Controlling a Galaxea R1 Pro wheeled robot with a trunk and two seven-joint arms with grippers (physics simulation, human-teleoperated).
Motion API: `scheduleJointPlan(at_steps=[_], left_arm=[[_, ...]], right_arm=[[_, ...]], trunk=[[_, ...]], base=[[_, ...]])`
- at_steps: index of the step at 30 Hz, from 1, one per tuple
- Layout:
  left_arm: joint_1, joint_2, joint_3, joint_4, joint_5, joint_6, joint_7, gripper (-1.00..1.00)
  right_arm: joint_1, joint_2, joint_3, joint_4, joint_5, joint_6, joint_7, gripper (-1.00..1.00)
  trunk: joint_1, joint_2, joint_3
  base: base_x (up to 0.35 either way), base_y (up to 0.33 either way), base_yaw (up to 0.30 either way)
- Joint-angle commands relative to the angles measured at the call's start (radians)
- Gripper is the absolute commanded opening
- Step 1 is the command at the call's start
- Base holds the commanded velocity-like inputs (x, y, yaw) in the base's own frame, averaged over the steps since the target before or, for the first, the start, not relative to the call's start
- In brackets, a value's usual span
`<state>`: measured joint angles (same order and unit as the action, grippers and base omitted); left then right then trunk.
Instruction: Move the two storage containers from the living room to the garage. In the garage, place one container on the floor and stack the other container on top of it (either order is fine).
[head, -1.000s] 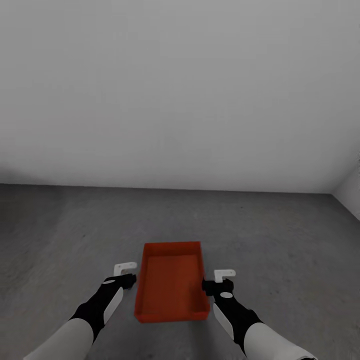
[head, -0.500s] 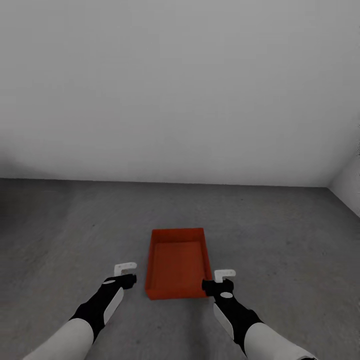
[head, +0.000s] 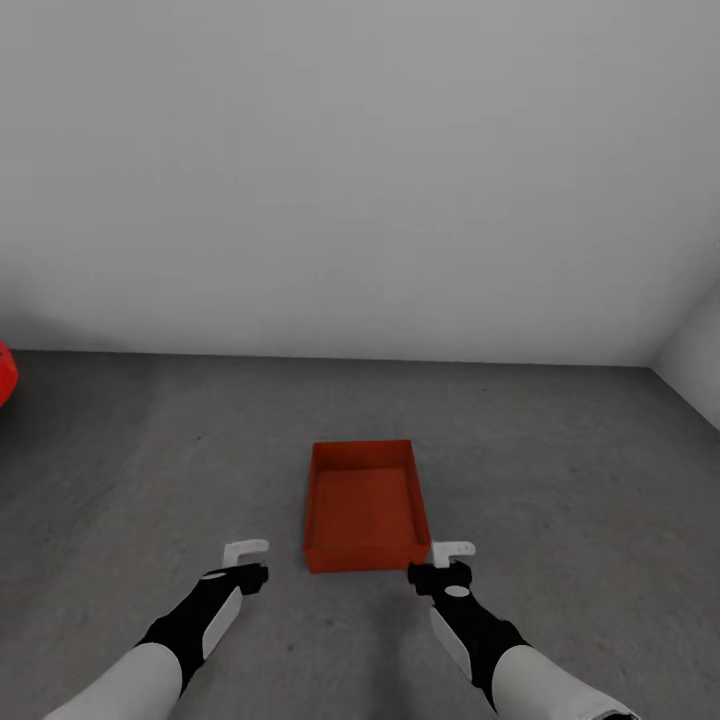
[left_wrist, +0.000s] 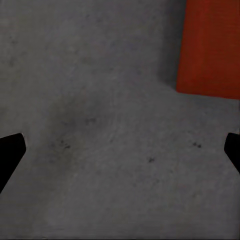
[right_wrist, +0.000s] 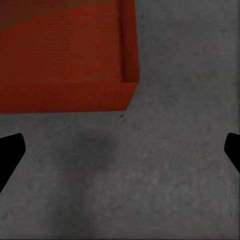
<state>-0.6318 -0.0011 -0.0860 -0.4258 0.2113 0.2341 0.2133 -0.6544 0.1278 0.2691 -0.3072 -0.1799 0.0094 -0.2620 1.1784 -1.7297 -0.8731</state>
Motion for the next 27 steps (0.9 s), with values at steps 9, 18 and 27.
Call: scheduleJointPlan(at_steps=[9, 18, 27], left_arm=[[0.0, 0.053, -0.008, 0.218, 0.013, 0.004, 0.006, 1.0], [0.0, 0.055, -0.008, 0.282, 0.055, 0.004, 0.006, 1.0], [0.0, 0.056, -0.008, 0.334, 0.063, 0.003, 0.006, 1.0]], right_arm=[[0.001, -0.004, 0.01, 0.033, -0.004, 0.007, -0.002, 1.0], [0.002, -0.002, 0.011, 0.051, -0.003, 0.009, 0.001, 1.0], [0.004, -0.046, 0.016, 0.221, -0.003, 0.01, 0.014, 1.0]], trunk=[[0.0, 0.0, -0.001], [0.0, 0.0, -0.001], [0.0, 0.0, -0.001]], base=[[-0.001, 0.0, 0.0], [0.0, 0.0, 0.0], [0.0, 0.0, 0.0]])
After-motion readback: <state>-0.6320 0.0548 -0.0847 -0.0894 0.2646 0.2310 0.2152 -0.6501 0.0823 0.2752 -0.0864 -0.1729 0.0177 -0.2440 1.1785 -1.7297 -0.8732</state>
